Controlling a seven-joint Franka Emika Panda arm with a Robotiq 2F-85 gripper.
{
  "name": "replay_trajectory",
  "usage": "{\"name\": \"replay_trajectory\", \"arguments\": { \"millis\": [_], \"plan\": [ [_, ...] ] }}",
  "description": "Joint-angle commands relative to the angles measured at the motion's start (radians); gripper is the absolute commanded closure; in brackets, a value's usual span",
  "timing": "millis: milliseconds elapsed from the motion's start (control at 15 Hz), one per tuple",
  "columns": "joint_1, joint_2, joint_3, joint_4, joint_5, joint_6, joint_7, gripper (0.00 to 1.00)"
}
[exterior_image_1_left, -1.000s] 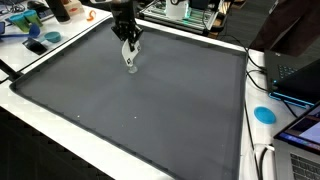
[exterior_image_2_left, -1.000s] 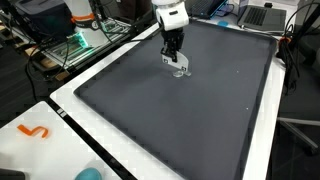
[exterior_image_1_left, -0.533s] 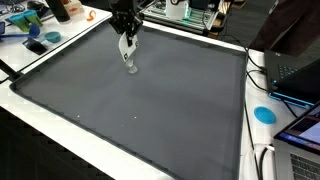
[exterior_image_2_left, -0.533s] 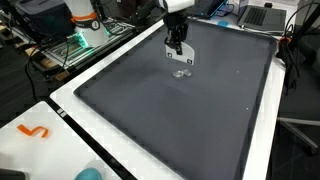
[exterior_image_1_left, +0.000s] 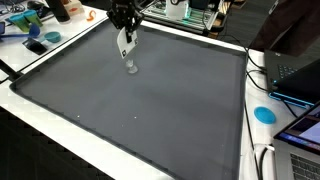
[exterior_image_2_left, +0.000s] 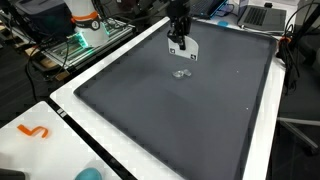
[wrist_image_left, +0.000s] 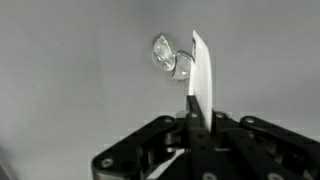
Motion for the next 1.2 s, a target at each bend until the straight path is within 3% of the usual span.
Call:
{"name": "replay_trajectory", "arguments": {
  "millis": [0, 67, 467, 1133],
  "plan": [
    [0.008, 0.000, -0.007, 0.001, 0.000, -0.002, 0.001, 0.96],
    [0.008, 0.000, -0.007, 0.001, 0.000, -0.002, 0.001, 0.99],
    [0.062, -0.040, -0.012, 0.065, -0.257, -0.076, 0.143, 0.99],
    [0.161, 0.007, 0.031, 0.271, -0.550, -0.380, 0.353, 0.99]
  ]
}}
